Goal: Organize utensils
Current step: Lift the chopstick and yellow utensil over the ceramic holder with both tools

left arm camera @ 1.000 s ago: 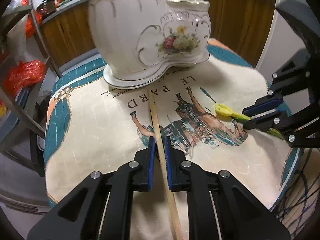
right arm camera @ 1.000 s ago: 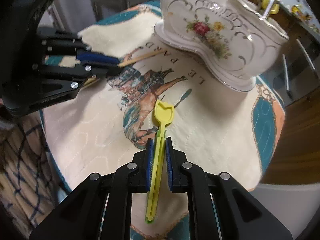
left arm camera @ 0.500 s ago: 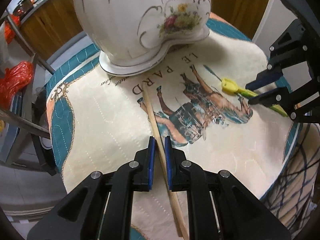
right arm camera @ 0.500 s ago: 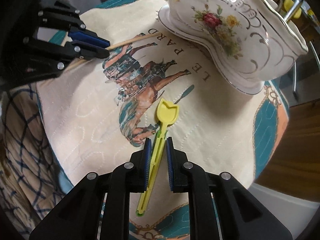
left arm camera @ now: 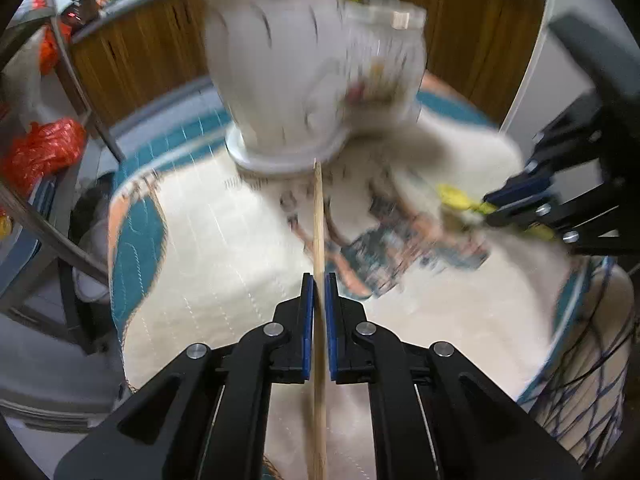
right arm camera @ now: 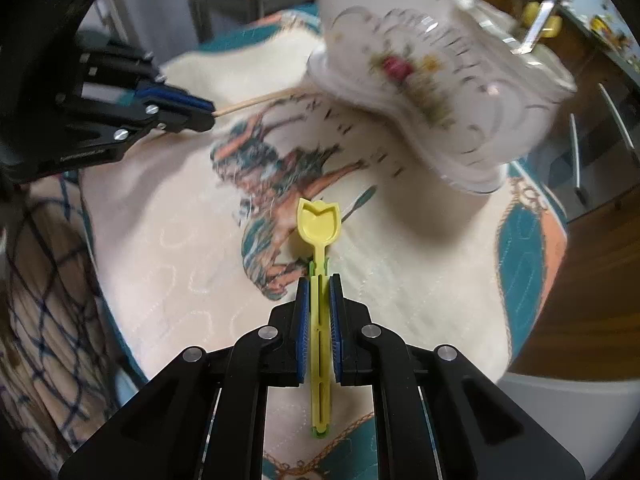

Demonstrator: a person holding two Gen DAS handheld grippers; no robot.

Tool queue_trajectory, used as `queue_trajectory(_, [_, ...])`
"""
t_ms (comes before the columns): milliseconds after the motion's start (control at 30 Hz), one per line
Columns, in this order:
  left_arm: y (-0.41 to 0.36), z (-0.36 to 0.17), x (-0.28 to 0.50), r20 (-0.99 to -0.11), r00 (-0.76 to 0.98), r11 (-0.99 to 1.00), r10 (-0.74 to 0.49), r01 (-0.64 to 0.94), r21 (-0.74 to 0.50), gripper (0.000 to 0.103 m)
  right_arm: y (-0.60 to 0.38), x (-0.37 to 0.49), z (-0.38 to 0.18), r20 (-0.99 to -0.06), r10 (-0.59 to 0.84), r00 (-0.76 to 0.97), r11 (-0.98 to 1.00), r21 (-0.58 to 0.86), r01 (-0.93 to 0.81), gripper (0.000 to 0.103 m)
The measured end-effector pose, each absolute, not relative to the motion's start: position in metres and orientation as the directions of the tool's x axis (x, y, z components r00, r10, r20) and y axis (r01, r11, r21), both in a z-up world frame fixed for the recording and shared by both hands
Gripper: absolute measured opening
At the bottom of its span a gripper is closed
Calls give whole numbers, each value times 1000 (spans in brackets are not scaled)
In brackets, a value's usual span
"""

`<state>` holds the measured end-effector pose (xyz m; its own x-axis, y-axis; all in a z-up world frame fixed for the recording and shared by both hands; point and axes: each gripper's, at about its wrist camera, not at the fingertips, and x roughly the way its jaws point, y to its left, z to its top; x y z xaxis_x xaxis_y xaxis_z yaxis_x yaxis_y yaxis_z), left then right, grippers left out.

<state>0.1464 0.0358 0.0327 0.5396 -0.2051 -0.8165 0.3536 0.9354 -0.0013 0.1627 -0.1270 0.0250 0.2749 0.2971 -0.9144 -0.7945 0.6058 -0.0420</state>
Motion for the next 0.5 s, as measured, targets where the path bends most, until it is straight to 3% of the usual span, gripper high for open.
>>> queue_trajectory(200, [58, 69, 114, -632, 712, 943, -307, 315, -102, 5, -156, 149, 52, -796, 486, 360, 652, 56, -756, 11])
queue_trajectory(500, [57, 108, 114, -446, 824, 937, -350, 304, -174, 5, -184, 156, 94, -593, 662, 458, 668, 191, -719, 11])
